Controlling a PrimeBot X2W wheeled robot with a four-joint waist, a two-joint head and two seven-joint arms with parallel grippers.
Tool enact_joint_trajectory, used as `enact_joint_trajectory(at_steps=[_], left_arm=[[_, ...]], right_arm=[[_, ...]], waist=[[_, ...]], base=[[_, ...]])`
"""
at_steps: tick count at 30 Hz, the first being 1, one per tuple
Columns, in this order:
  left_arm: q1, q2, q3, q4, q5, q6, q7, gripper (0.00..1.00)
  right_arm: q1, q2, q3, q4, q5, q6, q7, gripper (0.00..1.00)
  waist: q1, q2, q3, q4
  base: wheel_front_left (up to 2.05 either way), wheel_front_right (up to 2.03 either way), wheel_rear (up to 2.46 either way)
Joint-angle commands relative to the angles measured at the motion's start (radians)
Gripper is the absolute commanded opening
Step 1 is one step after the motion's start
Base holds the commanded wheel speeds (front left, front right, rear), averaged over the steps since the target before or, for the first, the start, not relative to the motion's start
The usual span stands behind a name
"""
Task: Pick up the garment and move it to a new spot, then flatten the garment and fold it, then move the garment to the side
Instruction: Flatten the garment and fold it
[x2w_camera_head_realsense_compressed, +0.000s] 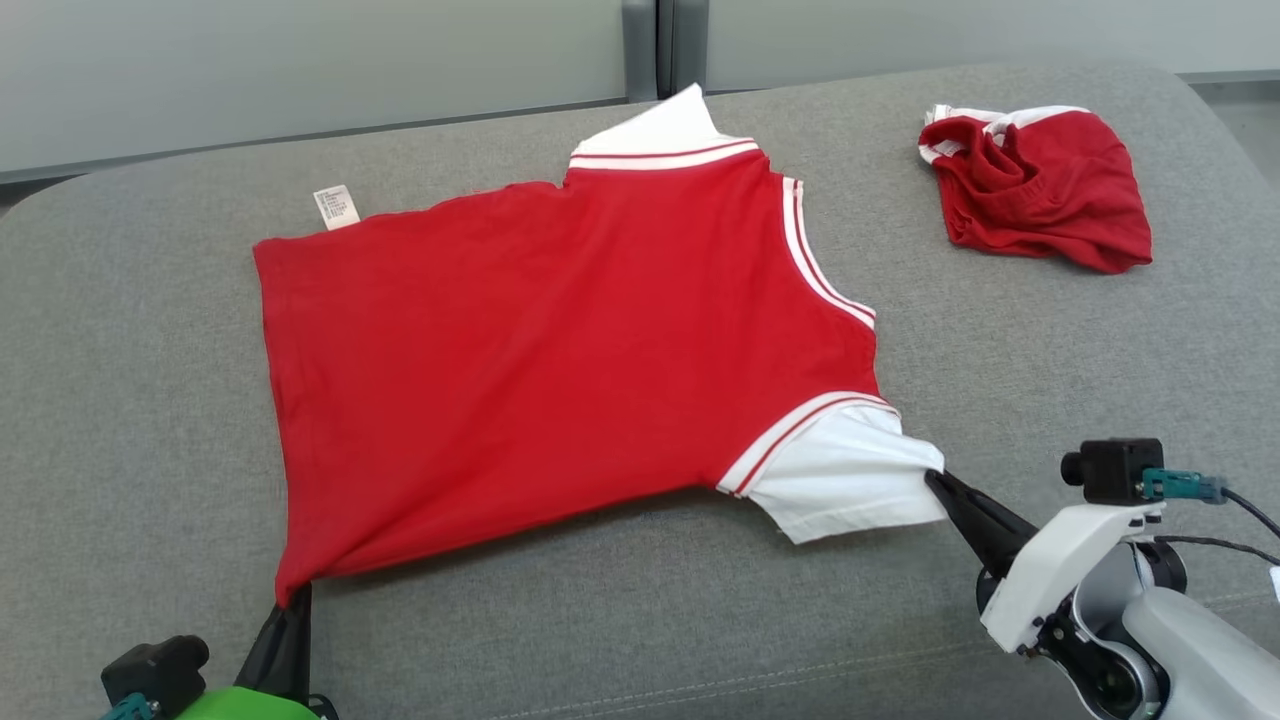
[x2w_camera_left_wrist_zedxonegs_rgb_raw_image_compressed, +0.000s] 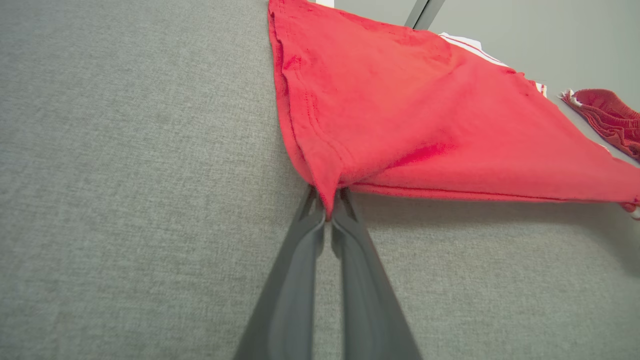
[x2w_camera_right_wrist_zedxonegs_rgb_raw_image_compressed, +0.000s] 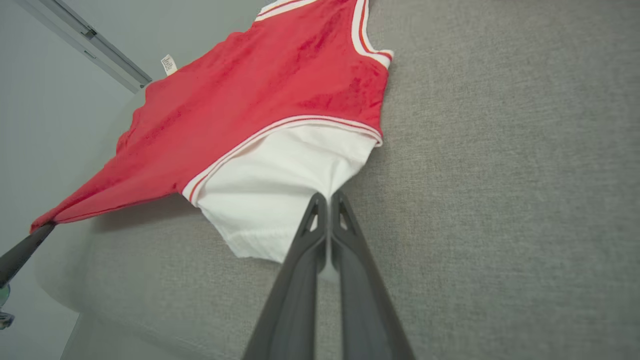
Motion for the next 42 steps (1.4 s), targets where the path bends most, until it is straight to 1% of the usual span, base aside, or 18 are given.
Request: enact_joint_trajectory(at_steps=[1, 3, 6, 11, 15, 19, 23, 25, 29, 31, 34, 37, 40, 41, 42], left_arm=[[0.018, 0.001, 0.004, 0.002, -0.009, -0.002, -0.003, 0.0], [0.031, -0.003, -0.002, 0.002, -0.012, -0.003, -0.002, 0.0], [0.037, 0.002, -0.011, 0.014, 0.007, 0.01, -0.002, 0.0], [0.025, 0.004, 0.005, 0.036, 0.016, 0.015, -0.003, 0.0], [0.0, 0.012, 0.032, -0.011, 0.04, 0.013, -0.004, 0.0], [-0.014, 0.028, 0.039, -0.073, 0.067, 0.022, -0.004, 0.0], [-0.034, 0.037, 0.035, -0.123, 0.076, 0.025, 0.011, 0.0], [-0.053, 0.05, 0.028, -0.137, 0.082, 0.026, 0.03, 0.0], [-0.112, 0.063, 0.015, -0.137, 0.08, 0.018, 0.077, 0.0], [-0.148, 0.067, 0.009, -0.118, 0.069, 0.013, 0.1, 0.0], [-0.21, 0.073, -0.003, -0.079, 0.056, 0.004, 0.139, 0.0], [-0.272, 0.093, -0.026, -0.038, 0.07, -0.005, 0.173, 0.0], [-0.333, 0.106, -0.041, 0.012, 0.051, -0.011, 0.201, 0.0], [-0.333, 0.106, -0.041, 0.012, 0.051, -0.011, 0.201, 0.0], [-0.349, 0.113, -0.046, 0.032, 0.047, -0.013, 0.21, 0.0]], right_arm=[[0.03, -0.011, -0.021, -0.016, -0.01, 0.0, 0.017, 0.0], [0.062, -0.01, -0.048, -0.039, -0.021, 0.0, 0.047, 0.0], [0.103, -0.005, -0.08, -0.059, -0.058, 0.0, 0.095, 0.0], [0.152, 0.029, -0.142, -0.103, -0.114, 0.0, 0.156, 0.0], [0.169, 0.051, -0.197, -0.176, -0.147, 0.0, 0.18, 0.0], [0.171, 0.066, -0.252, -0.244, -0.179, 0.0, 0.203, 0.0], [0.152, 0.087, -0.305, -0.28, -0.215, 0.0, 0.217, 0.0], [0.131, 0.103, -0.315, -0.287, -0.229, 0.0, 0.232, 0.0], [0.071, 0.12, -0.324, -0.263, -0.267, 0.0, 0.25, 0.0], [0.029, 0.141, -0.321, -0.236, -0.28, 0.0, 0.253, 0.0], [-0.043, 0.151, -0.315, -0.177, -0.293, 0.0, 0.255, 0.0], [-0.12, 0.166, -0.288, -0.112, -0.296, 0.0, 0.26, 0.0], [-0.201, 0.173, -0.256, -0.033, -0.291, 0.0, 0.251, 0.0], [-0.201, 0.173, -0.256, -0.033, -0.291, 0.0, 0.251, 0.0], [-0.227, 0.181, -0.243, -0.008, -0.286, 0.0, 0.249, 0.0]], waist=[[0.0001, -0.0001, -0.004, 0.0], [0.0001, -0.0001, -0.003, 0.001], [0.0001, -0.0001, 0.0, 0.004], [0.0001, -0.0001, 0.009, 0.003], [0.0001, -0.0001, 0.02, 0.001], [0.0001, -0.0001, 0.031, 0.002], [0.0001, -0.0001, 0.045, 0.008], [0.0001, -0.0001, 0.056, 0.01], [0.0001, -0.0001, 0.083, 0.017], [0.0001, -0.0001, 0.097, 0.015], [0.0001, -0.0001, 0.121, 0.015], [0.0001, -0.0001, 0.141, 0.012], [0.0001, -0.0001, 0.156, 0.009], [0.0001, -0.0001, 0.156, 0.009], [0.0001, -0.0001, 0.16, 0.006]], base=[[0.0, 0.0, 0.0], [0.0, 0.0, 0.0], [0.0, 0.0, 0.0], [0.0, 0.0, 0.0], [0.0, 0.0, 0.0], [0.0, 0.0, 0.0], [0.0, 0.0, 0.0], [0.0, 0.0, 0.0], [0.0, 0.0, 0.0], [0.0, 0.0, 0.0], [0.0, 0.0, 0.0], [0.0, 0.0, 0.0], [0.0, 0.0, 0.0], [0.0, 0.0, 0.0], [0.0, 0.0, 0.0]])
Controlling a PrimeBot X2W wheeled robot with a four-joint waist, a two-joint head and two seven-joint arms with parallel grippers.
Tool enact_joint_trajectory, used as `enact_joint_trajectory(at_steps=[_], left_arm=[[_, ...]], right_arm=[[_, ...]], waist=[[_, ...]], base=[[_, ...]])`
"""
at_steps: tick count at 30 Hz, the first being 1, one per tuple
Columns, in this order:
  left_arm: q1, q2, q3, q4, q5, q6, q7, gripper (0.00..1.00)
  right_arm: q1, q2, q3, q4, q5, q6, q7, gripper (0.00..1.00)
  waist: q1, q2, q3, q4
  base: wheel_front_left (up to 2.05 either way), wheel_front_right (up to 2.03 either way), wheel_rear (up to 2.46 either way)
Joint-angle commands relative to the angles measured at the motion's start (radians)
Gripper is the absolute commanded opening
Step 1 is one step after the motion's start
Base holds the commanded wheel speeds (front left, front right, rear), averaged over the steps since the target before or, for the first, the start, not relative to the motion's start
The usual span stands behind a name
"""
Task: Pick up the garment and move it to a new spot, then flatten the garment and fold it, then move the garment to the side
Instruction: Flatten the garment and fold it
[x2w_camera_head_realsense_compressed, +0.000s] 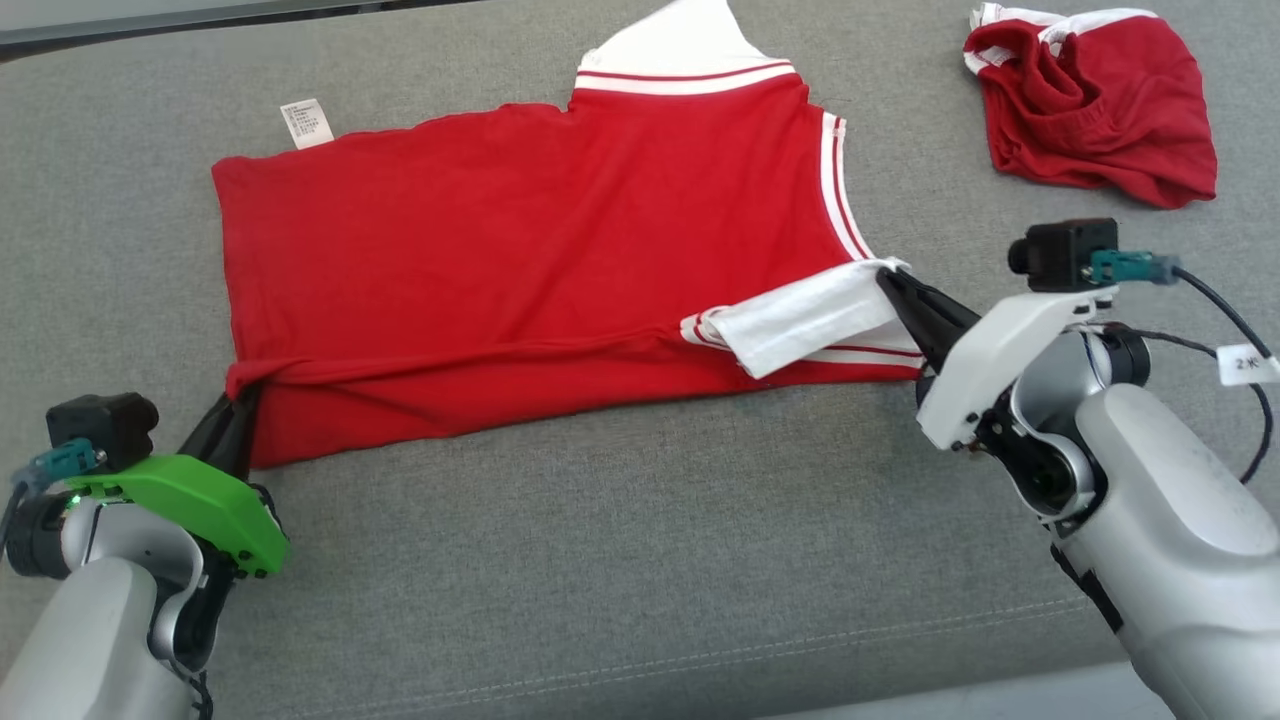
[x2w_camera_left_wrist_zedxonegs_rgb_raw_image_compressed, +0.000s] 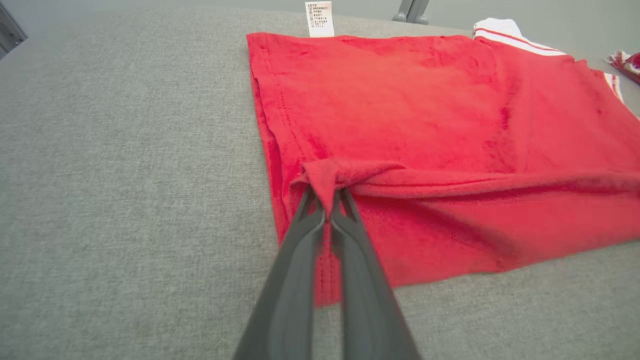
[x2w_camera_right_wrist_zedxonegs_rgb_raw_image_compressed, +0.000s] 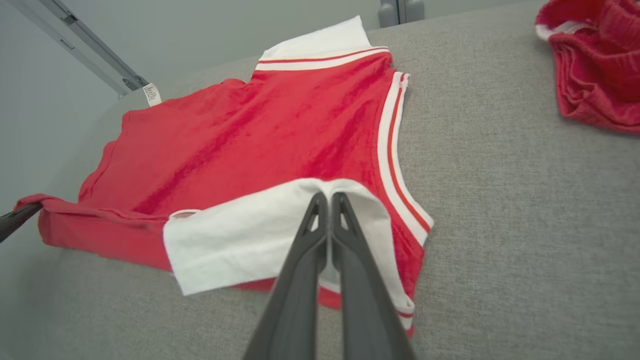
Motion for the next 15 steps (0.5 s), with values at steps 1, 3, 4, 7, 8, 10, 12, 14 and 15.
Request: enact_joint_trajectory(at_steps=[1, 3, 4, 7, 8, 10, 12, 14, 15], left_arm=[[-0.022, 0.014, -0.005, 0.011, -0.005, -0.002, 0.003, 0.0], [-0.053, 0.016, -0.018, 0.048, -0.016, -0.005, 0.015, 0.0], [-0.065, 0.019, -0.025, 0.063, -0.019, -0.007, 0.018, 0.0], [-0.1, 0.03, -0.039, 0.11, -0.031, -0.007, 0.014, 0.0], [-0.111, 0.03, -0.047, 0.124, -0.033, -0.007, 0.011, 0.0], [-0.127, 0.027, -0.068, 0.142, -0.042, -0.008, 0.007, 0.0], [-0.14, 0.028, -0.09, 0.156, -0.053, -0.008, 0.003, 0.0], [-0.153, 0.031, -0.11, 0.167, -0.065, -0.008, -0.007, 0.0], [-0.16, 0.032, -0.121, 0.174, -0.07, -0.008, -0.011, 0.0]], right_arm=[[-0.022, 0.008, 0.012, 0.018, 0.013, 0.0, -0.003, 0.0], [-0.077, 0.013, 0.043, 0.076, 0.004, 0.0, -0.011, 0.0], [-0.099, 0.024, 0.058, 0.103, 0.014, 0.0, -0.011, 0.0], [-0.172, 0.04, 0.098, 0.193, 0.03, 0.0, -0.024, 0.0], [-0.194, 0.048, 0.113, 0.221, 0.034, 0.0, -0.031, 0.0], [-0.229, 0.069, 0.14, 0.278, 0.056, 0.0, -0.038, 0.0], [-0.264, 0.073, 0.166, 0.327, 0.064, 0.0, -0.053, 0.0], [-0.291, 0.083, 0.183, 0.373, 0.083, 0.0, -0.075, 0.0], [-0.305, 0.087, 0.191, 0.395, 0.086, 0.0, -0.089, 0.0]], waist=[[0.0, 0.0, 0.01, -0.008], [0.0, 0.0, 0.016, -0.012], [0.0, 0.0, 0.02, -0.015], [0.0, 0.0, 0.028, -0.021], [0.0, 0.0, 0.03, -0.022], [0.0, 0.0, 0.033, -0.022], [0.0, 0.0, 0.036, -0.019], [0.0, 0.0, 0.038, -0.014], [0.0, 0.0, 0.039, -0.012]], base=[[0.0, 0.0, 0.0], [0.0, 0.0, 0.0], [0.0, 0.0, 0.0], [0.0, 0.0, 0.0], [0.0, 0.0, 0.0], [0.0, 0.0, 0.0], [0.0, 0.0, 0.0], [0.0, 0.0, 0.0], [0.0, 0.0, 0.0]])
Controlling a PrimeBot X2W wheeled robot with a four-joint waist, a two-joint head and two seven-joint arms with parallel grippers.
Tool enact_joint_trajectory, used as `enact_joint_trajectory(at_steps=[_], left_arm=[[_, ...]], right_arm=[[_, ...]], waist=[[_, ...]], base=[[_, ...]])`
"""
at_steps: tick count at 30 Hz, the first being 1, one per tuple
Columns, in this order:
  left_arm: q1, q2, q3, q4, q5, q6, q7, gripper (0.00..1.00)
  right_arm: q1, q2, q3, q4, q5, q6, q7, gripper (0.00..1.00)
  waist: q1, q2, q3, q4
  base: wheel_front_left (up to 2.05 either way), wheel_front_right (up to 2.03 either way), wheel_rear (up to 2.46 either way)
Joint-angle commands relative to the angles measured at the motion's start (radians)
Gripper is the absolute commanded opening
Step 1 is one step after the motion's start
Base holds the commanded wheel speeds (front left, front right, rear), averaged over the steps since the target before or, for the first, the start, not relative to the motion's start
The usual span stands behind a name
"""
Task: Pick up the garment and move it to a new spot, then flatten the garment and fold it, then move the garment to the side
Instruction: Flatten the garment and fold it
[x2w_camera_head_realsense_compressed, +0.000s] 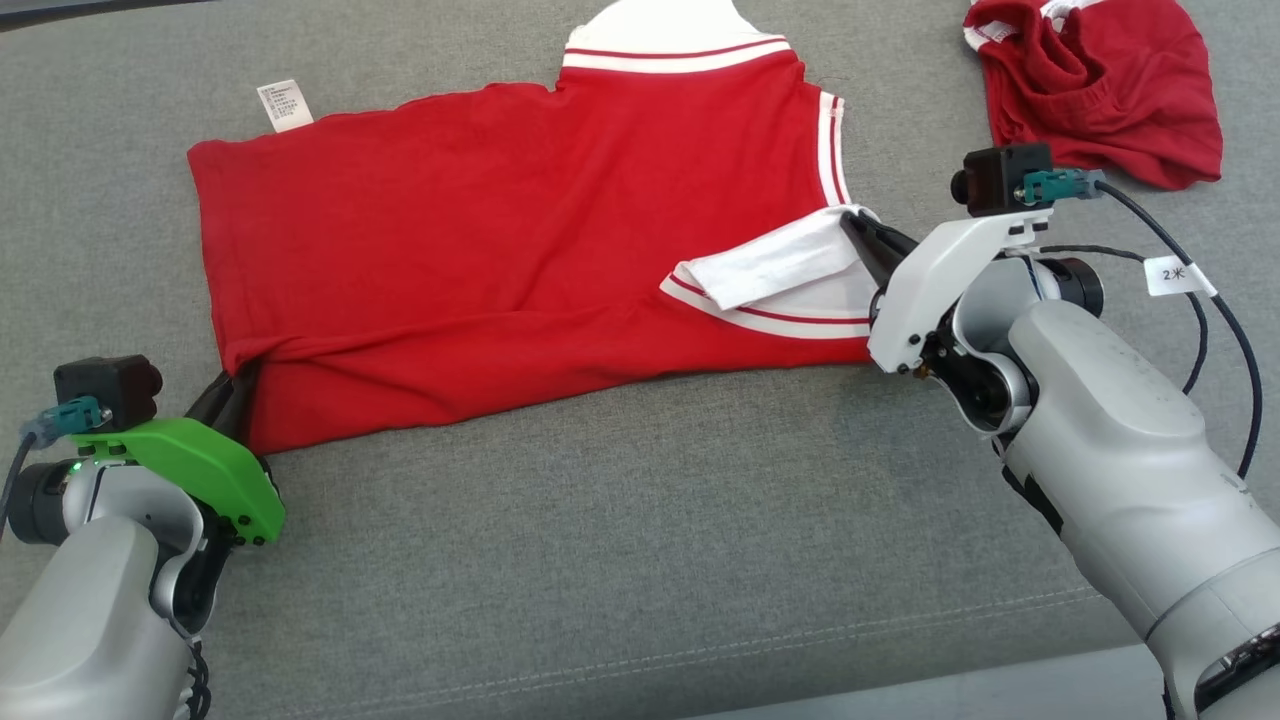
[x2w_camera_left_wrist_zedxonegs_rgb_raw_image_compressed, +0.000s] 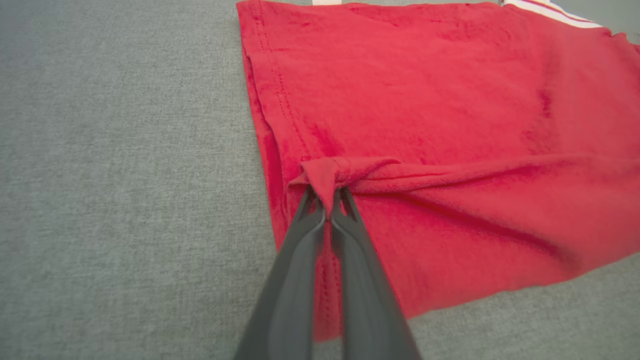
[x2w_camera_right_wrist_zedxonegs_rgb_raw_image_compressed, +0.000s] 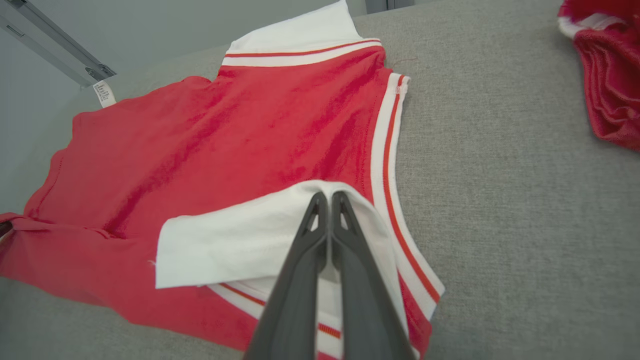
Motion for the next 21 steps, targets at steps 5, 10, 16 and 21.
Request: enact_joint_trajectory(at_steps=[5, 10, 16, 21], left_arm=[[-0.046, 0.011, -0.047, 0.034, -0.028, -0.002, -0.019, 0.0], [-0.072, 0.008, -0.09, 0.066, -0.051, -0.002, -0.041, 0.0], [-0.095, 0.004, -0.113, 0.125, -0.049, -0.002, -0.118, 1.0], [-0.067, -0.012, -0.11, 0.159, -0.04, -0.002, -0.184, 1.0]], right_arm=[[-0.065, 0.022, 0.044, 0.095, 0.033, 0.0, -0.041, 0.0], [-0.108, 0.038, 0.09, 0.17, 0.053, 0.0, -0.069, 0.0], [-0.122, 0.039, 0.134, 0.209, 0.083, 0.0, -0.128, 1.0], [-0.099, 0.018, 0.168, 0.203, 0.119, 0.0, -0.185, 1.0]], waist=[[0.0, -0.0001, 0.006, 0.012], [0.0, -0.0001, 0.011, 0.018], [0.0, -0.0001, 0.006, 0.023], [0.0, -0.0001, -0.01, 0.025]], base=[[0.0, 0.0, 0.0], [0.0, 0.0, 0.0], [0.0, 0.0, 0.0], [0.0, 0.0, 0.0]])
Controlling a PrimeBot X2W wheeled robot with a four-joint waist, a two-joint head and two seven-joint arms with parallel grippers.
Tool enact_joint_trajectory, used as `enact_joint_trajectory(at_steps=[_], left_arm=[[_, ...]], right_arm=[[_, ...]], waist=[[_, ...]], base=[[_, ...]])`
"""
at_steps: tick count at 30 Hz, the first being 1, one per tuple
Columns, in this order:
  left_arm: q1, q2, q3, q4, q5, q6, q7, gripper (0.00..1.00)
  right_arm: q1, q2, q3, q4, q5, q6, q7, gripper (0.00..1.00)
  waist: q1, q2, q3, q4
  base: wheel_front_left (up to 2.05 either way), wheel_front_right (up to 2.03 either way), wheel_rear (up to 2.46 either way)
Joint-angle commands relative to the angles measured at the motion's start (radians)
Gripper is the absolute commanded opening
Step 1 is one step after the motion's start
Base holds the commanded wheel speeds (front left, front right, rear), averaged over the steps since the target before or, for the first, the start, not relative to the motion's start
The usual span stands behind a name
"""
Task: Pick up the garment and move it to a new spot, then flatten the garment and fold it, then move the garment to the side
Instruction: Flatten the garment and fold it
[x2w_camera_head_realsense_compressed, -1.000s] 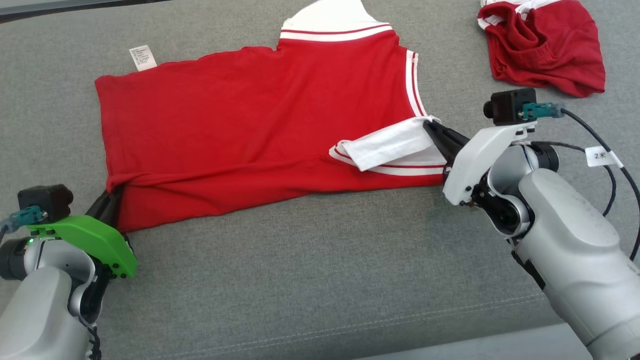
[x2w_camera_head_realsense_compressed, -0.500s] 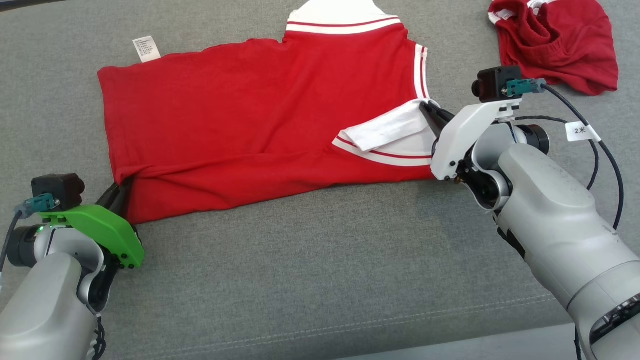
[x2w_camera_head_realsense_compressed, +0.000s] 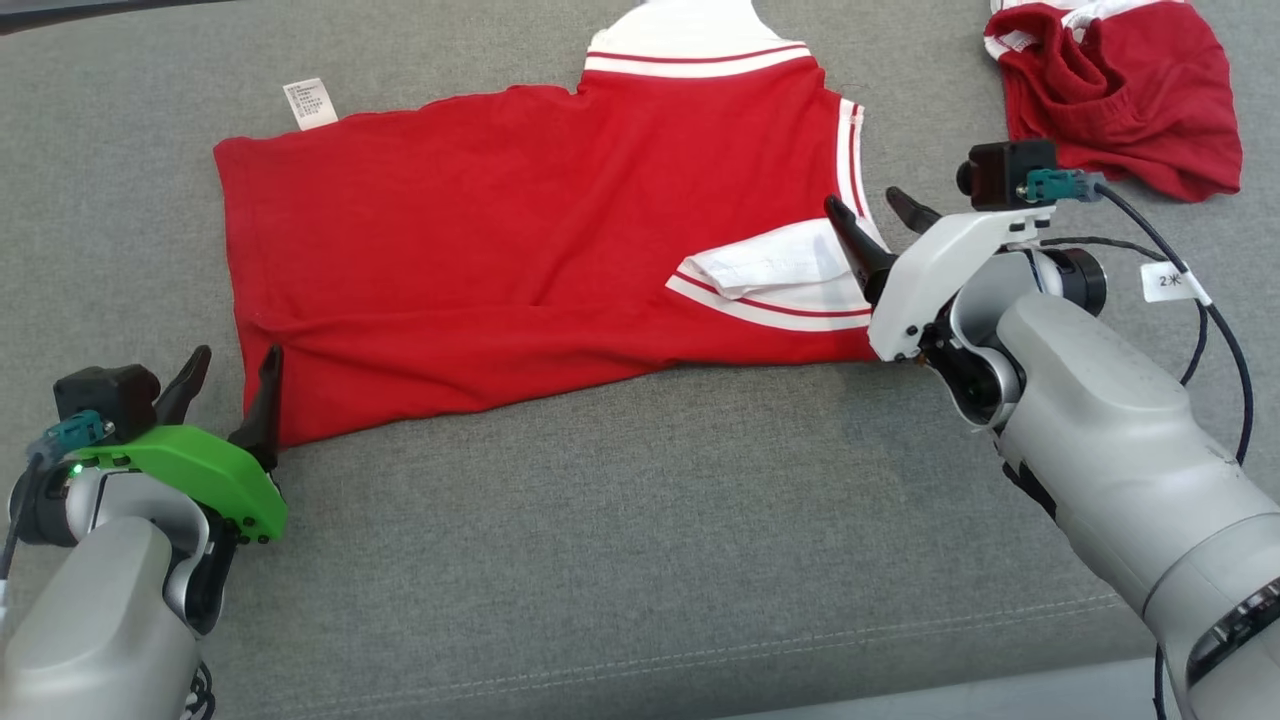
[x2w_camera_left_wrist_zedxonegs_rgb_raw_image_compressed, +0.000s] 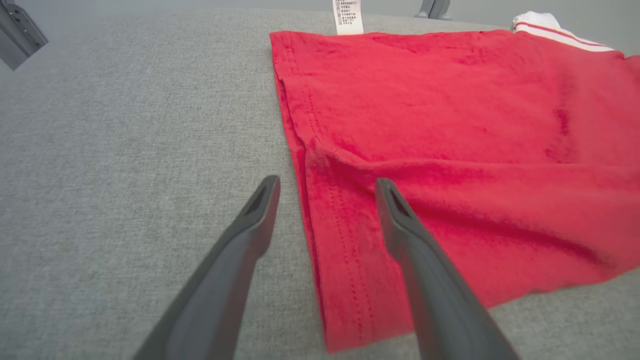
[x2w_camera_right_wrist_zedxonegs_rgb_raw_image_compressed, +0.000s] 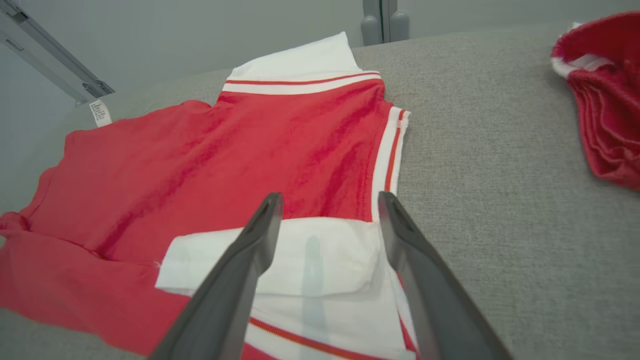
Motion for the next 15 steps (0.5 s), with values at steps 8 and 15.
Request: enact_joint_trajectory(at_steps=[8, 15], left_arm=[[0.098, -0.02, 0.104, -0.113, 0.062, 0.043, -0.03, 1.0], [0.224, -0.056, 0.212, -0.267, 0.155, 0.075, -0.031, 1.0]], right_arm=[[0.065, -0.063, 0.052, -0.051, 0.05, 0.0, -0.106, 1.0], [0.113, -0.116, 0.073, -0.096, 0.031, 0.0, -0.17, 1.0]], waist=[[0.0, 0.0, -0.032, 0.012], [0.0, 0.0, -0.046, 0.022]], base=[[0.0, 0.0, 0.0], [0.0, 0.0, 0.0]])
